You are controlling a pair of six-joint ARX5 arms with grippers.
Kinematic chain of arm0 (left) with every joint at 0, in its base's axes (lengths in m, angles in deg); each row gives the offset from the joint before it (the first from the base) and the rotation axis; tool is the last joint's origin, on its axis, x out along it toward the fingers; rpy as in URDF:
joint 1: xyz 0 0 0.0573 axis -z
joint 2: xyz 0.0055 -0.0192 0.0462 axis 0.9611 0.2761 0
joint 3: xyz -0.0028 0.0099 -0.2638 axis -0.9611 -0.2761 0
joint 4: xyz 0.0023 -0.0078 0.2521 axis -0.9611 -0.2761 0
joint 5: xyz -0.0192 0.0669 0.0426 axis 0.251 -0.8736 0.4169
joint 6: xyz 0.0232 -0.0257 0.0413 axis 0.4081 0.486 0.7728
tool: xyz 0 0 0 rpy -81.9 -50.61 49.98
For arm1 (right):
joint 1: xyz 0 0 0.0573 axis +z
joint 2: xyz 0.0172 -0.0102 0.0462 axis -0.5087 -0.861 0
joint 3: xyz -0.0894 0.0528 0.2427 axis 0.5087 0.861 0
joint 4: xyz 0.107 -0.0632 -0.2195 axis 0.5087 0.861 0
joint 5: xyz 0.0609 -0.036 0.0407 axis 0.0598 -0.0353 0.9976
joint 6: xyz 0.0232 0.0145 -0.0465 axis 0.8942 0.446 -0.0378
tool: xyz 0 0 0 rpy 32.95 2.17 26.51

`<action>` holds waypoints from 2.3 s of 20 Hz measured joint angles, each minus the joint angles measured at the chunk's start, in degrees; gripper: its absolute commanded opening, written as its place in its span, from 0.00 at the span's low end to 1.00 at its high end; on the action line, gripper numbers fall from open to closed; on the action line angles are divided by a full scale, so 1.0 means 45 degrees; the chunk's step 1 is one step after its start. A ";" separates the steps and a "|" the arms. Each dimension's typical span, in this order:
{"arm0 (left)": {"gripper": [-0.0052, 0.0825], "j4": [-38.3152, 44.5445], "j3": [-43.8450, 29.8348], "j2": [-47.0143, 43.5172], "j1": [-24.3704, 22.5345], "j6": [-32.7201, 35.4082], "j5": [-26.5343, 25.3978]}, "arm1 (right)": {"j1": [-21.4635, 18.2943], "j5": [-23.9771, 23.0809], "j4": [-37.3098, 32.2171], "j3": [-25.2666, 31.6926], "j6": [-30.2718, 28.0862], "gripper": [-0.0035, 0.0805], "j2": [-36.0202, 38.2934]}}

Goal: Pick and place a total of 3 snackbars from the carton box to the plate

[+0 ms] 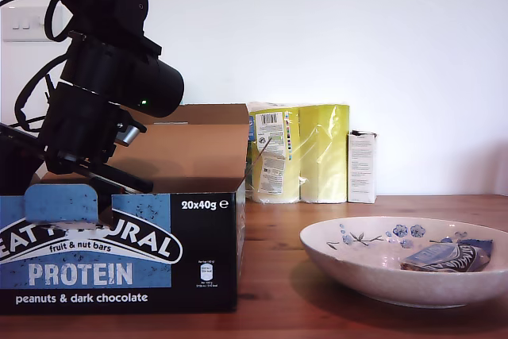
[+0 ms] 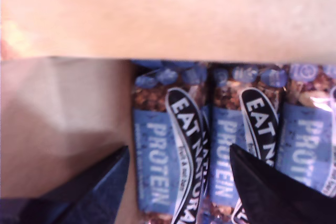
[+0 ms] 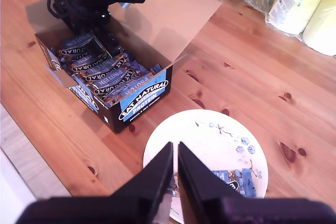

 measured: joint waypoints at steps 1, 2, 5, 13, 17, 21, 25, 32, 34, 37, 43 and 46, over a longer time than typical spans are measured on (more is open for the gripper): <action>0.69 0.0000 0.0010 0.0010 0.0000 0.0000 0.0005 | 0.0000 0.0000 0.0029 0.0000 -0.0005 0.03 0.0000; 0.69 0.0000 0.0044 0.0063 0.0000 0.0000 0.0005 | 0.0000 0.0000 0.0034 0.0000 -0.0005 0.03 0.0000; 0.69 -0.0194 0.0291 0.0262 -0.0044 0.0000 0.0427 | 0.0000 0.0000 0.0034 0.0000 -0.0015 0.03 0.0000; 0.69 0.0282 0.0466 0.0262 -0.0272 0.0311 0.2671 | 0.0000 0.0000 0.0034 0.0000 -0.0282 0.03 0.0000; 0.68 0.0345 0.0481 0.0262 -0.0248 0.0680 0.2841 | 0.0000 0.0000 0.0024 0.0000 -0.0282 0.03 0.0000; 0.41 0.0447 0.0505 0.0262 -0.0248 0.0971 0.3075 | 0.0000 -0.0005 0.0019 0.0000 -0.0282 0.03 0.0000; 0.38 0.0515 0.0510 0.0262 -0.0112 0.1020 0.2691 | 0.0000 -0.0005 0.0024 0.0000 -0.0282 0.03 0.0000; 0.30 0.0393 0.0573 0.0291 -0.0053 0.1093 0.2458 | 0.0000 0.0000 0.0024 0.0000 -0.0282 0.03 0.0000; 0.30 0.0049 0.0816 0.0427 -0.0053 0.1195 0.2438 | 0.0000 0.0000 0.0029 0.0000 -0.0282 0.03 0.0000; 0.30 -0.0257 0.0918 0.0427 0.0092 0.1248 0.1802 | 0.0000 0.0000 0.0063 0.0000 -0.0282 0.03 0.0000; 0.30 -0.0155 0.0928 -0.1311 0.0369 0.1384 0.1083 | 0.0000 -0.0005 0.0078 0.0000 -0.0282 0.03 0.0000; 0.30 0.1044 0.0962 -0.2929 0.0588 0.1588 0.1617 | 0.0000 -0.0053 0.0078 0.0000 -0.0282 0.03 0.0000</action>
